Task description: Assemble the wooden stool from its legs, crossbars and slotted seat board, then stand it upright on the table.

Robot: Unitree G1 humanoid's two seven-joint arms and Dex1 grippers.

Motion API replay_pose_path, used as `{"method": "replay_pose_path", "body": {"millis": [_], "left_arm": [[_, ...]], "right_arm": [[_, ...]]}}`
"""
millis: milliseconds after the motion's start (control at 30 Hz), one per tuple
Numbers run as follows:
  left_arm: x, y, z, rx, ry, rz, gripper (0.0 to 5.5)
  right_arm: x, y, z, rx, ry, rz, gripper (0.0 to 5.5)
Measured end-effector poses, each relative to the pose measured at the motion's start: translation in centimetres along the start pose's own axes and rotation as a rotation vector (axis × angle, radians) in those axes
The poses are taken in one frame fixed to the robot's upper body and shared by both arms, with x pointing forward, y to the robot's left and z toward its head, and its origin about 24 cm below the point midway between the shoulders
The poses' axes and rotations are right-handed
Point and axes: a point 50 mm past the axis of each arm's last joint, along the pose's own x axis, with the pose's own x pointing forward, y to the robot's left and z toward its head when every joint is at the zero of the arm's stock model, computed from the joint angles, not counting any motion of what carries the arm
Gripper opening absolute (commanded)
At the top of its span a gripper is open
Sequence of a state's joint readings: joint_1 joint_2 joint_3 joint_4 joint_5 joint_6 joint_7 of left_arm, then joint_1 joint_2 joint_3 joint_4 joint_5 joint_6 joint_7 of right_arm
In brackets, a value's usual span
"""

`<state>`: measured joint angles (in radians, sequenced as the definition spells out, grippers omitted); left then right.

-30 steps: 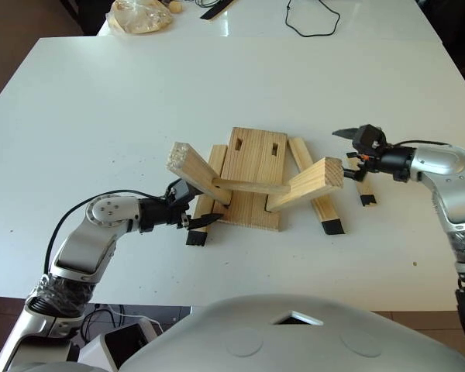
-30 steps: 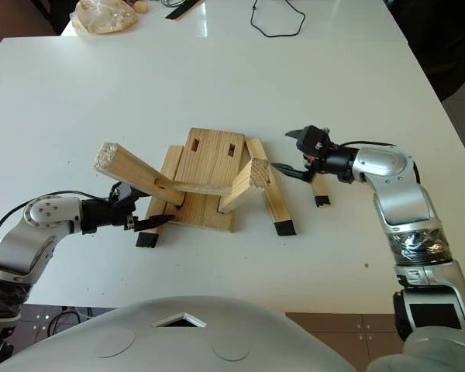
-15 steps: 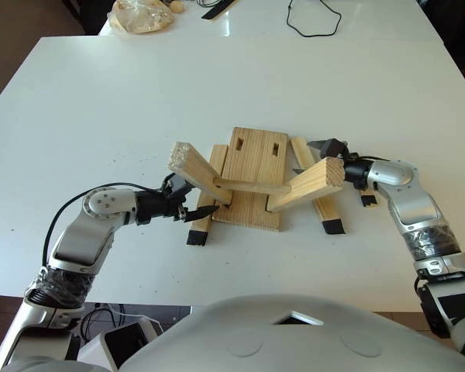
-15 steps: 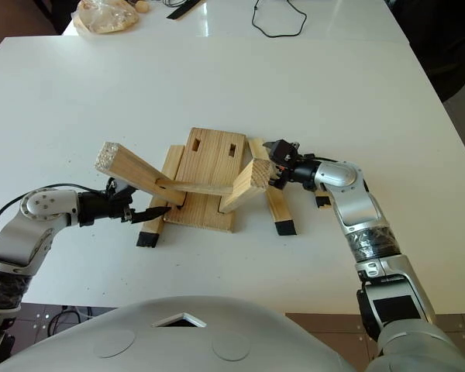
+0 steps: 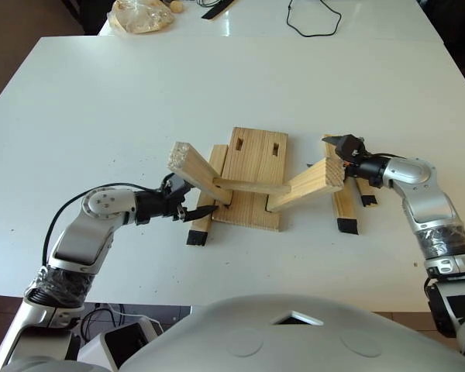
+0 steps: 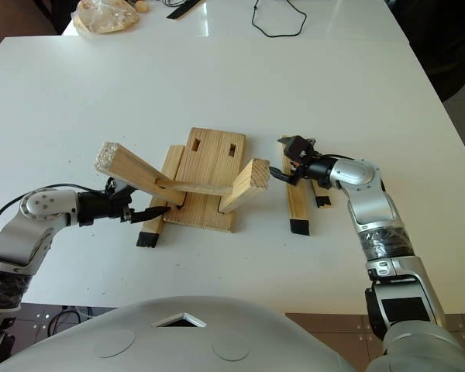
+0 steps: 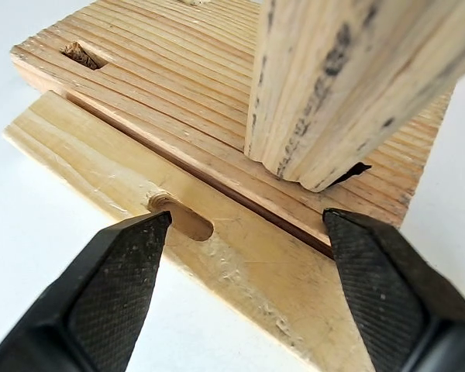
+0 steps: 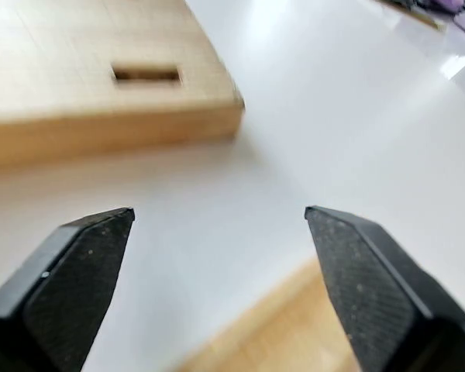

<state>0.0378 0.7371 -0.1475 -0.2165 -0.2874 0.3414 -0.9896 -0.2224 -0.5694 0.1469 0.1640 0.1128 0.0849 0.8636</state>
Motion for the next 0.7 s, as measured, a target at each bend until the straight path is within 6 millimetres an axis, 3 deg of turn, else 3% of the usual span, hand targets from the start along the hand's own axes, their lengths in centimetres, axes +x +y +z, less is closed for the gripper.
{"method": "replay_pose_path", "body": {"millis": [200,567,700], "left_arm": [[2.3,-1.2,1.1,0.037,-0.017,-0.097,3.64],[2.9,-2.3,1.2,0.048,-0.023,-0.131,3.64],[3.1,-2.8,1.2,0.035,-0.029,-0.143,3.64]], "right_arm": [[1.5,1.5,0.6,0.034,-0.041,0.044,4.06],[2.7,3.0,0.1,0.090,-0.048,0.025,4.06],[1.9,2.8,-0.1,0.100,-0.041,0.002,4.06]]}}
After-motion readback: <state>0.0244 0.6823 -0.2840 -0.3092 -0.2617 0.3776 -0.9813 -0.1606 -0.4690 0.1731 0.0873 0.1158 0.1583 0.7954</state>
